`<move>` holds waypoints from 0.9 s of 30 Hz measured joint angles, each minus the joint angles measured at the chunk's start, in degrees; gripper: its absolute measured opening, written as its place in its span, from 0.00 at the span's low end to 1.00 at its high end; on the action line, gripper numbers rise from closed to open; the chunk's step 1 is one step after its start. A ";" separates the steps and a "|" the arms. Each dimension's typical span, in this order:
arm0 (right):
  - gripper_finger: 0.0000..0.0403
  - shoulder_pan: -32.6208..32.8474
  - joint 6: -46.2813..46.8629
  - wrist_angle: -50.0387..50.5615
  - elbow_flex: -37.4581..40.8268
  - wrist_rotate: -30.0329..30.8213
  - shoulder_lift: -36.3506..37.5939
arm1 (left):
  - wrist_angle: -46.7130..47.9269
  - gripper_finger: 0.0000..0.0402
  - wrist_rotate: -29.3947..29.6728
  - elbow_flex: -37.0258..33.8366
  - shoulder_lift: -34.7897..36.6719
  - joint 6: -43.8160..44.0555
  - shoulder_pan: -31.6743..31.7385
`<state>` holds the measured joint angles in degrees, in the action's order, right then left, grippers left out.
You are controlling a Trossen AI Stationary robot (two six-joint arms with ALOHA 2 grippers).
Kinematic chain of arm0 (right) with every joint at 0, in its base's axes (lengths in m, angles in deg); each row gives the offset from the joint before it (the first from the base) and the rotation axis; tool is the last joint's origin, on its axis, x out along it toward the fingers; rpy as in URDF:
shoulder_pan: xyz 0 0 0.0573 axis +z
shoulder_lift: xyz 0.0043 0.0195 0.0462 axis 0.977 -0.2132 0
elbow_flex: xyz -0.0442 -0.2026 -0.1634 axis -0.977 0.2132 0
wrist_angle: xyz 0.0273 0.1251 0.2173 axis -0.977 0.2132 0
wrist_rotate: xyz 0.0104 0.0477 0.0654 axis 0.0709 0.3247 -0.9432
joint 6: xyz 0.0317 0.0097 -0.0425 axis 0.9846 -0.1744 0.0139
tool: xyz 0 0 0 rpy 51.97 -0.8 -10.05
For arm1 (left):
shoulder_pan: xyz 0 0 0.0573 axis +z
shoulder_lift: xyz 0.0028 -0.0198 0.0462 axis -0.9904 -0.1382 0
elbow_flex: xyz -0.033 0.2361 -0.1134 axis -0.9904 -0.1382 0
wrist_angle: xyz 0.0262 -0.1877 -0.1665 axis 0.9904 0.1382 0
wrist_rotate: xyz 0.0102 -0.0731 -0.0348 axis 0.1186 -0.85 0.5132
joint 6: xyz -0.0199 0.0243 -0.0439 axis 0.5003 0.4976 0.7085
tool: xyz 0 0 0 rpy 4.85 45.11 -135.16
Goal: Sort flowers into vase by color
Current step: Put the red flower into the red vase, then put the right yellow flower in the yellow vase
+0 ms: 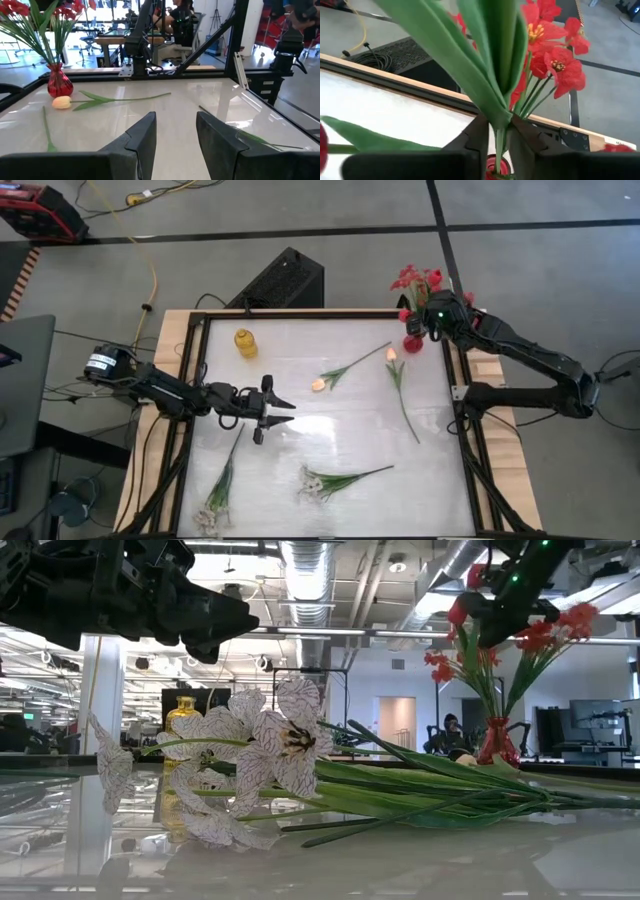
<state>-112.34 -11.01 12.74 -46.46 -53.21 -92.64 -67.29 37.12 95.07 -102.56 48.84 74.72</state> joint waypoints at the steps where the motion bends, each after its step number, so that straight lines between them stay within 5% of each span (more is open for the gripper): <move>1: 0.26 0.03 0.00 0.22 0.00 -0.02 0.40 | -0.01 0.32 0.00 0.00 0.00 -0.03 0.00; 14: 0.50 0.15 1.16 12.13 -4.03 -8.39 4.93 | -0.34 0.32 0.00 0.00 0.00 -0.17 0.00; 27: 0.53 6.85 7.12 30.51 -20.95 -16.28 3.50 | -0.46 0.32 0.00 0.00 -0.01 0.25 0.00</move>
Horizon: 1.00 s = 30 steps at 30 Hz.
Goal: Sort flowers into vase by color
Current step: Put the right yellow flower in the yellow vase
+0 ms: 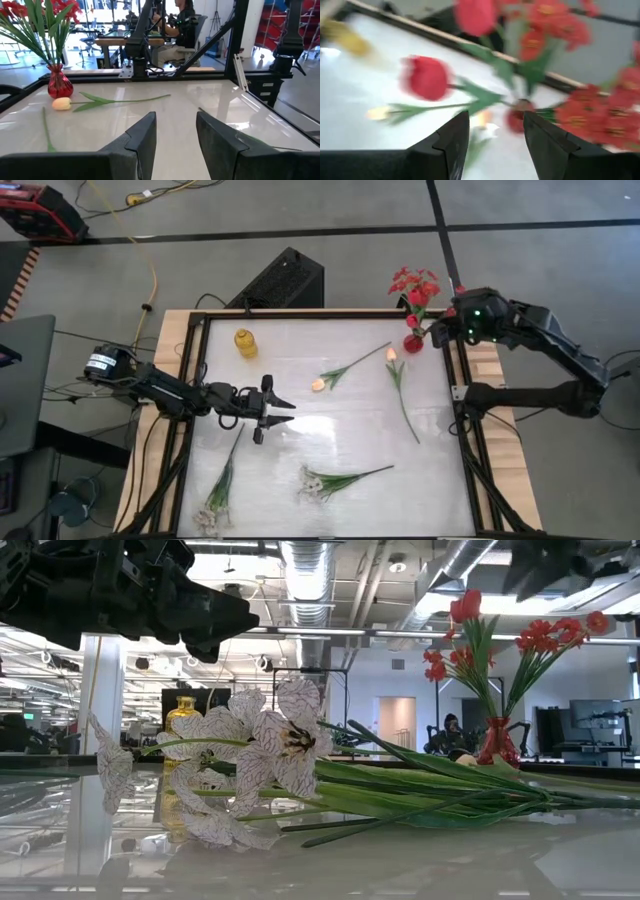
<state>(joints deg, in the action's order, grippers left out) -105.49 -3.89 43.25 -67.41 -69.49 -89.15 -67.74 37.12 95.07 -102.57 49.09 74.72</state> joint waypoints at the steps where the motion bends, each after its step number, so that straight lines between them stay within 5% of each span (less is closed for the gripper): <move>1: 0.53 1.16 0.67 -0.37 -0.76 -1.75 0.00 | -0.03 0.32 0.00 0.00 -0.01 0.21 -0.01; 8: 0.51 15.69 6.92 -6.60 -1.78 -10.36 -2.16 | -0.03 0.32 -0.01 0.00 -0.01 1.02 -0.01; 20: 0.45 48.25 28.56 -2.72 -1.76 -1.55 -20.01 | 3.91 0.32 -0.94 0.00 -0.01 1.78 -0.04; 25: 0.43 52.13 40.19 6.03 -1.11 -1.49 -30.03 | 3.97 0.32 -0.94 0.00 -0.01 1.81 -0.04; 30: 0.43 50.19 41.53 3.85 6.26 -3.61 -34.41 | 5.05 0.32 -0.94 0.00 -0.01 1.87 -0.04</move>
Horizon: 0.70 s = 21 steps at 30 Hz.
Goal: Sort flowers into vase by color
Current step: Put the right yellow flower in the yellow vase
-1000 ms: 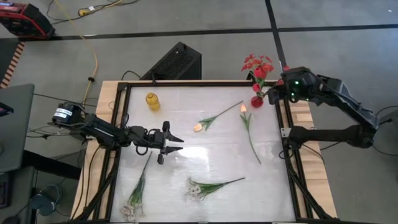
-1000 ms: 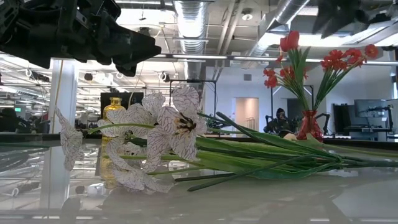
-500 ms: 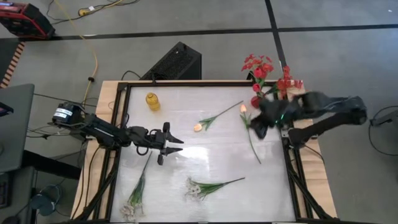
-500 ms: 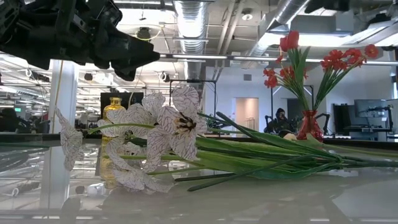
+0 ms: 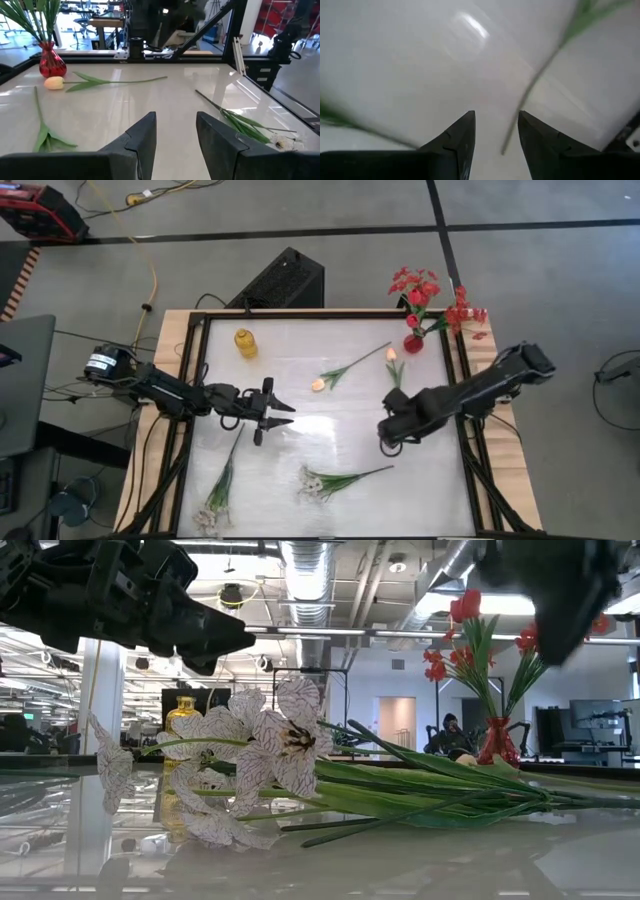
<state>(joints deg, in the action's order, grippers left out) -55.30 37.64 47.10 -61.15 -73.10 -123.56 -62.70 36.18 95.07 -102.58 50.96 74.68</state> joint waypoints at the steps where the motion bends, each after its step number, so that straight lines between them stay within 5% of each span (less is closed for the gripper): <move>1: 0.43 -0.97 0.04 -0.45 1.97 -0.65 -0.29 | 0.07 0.32 0.00 0.00 0.00 0.01 0.00; 12: 0.43 -18.17 -1.72 -22.69 24.67 -1.86 3.94 | 0.28 0.32 0.02 0.00 0.00 -0.07 0.04; 21: 0.42 -23.62 -6.21 -34.51 31.69 -3.37 3.97 | 1.21 0.32 0.13 0.00 0.00 -0.49 0.04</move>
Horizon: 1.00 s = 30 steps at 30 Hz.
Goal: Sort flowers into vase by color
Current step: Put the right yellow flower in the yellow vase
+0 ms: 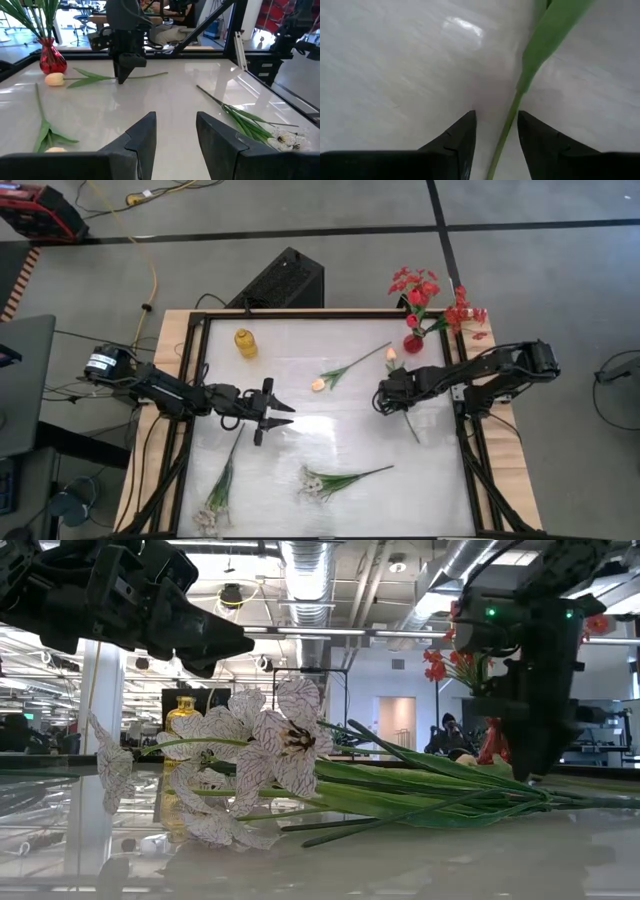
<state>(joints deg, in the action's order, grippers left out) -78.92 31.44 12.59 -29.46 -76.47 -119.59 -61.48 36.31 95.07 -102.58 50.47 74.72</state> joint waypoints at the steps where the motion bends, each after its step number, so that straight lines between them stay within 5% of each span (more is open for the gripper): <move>1: 0.41 0.00 -0.01 -0.21 0.05 -0.56 0.02 | 0.04 0.32 0.01 0.00 0.00 -0.16 0.00; 10: 0.04 2.31 2.30 -1.11 -0.66 -1.40 0.13 | 0.18 0.32 -0.02 0.00 0.00 -0.07 0.00; 16: 0.05 4.37 0.05 -3.80 -5.89 -0.18 0.04 | 0.16 0.32 -0.35 0.00 0.00 0.83 -0.02; 21: 0.04 9.12 -5.81 -12.06 -12.06 8.57 0.07 | -0.72 0.32 -1.85 0.00 0.00 1.38 -0.02; 30: 0.04 14.69 -30.46 -51.98 -13.92 23.66 -1.04 | -15.96 0.32 -2.14 0.67 -4.03 6.26 -0.04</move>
<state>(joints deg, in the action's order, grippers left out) -64.23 0.98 -39.38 -43.38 -52.81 -120.63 -77.44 34.17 95.74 -106.61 56.74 74.68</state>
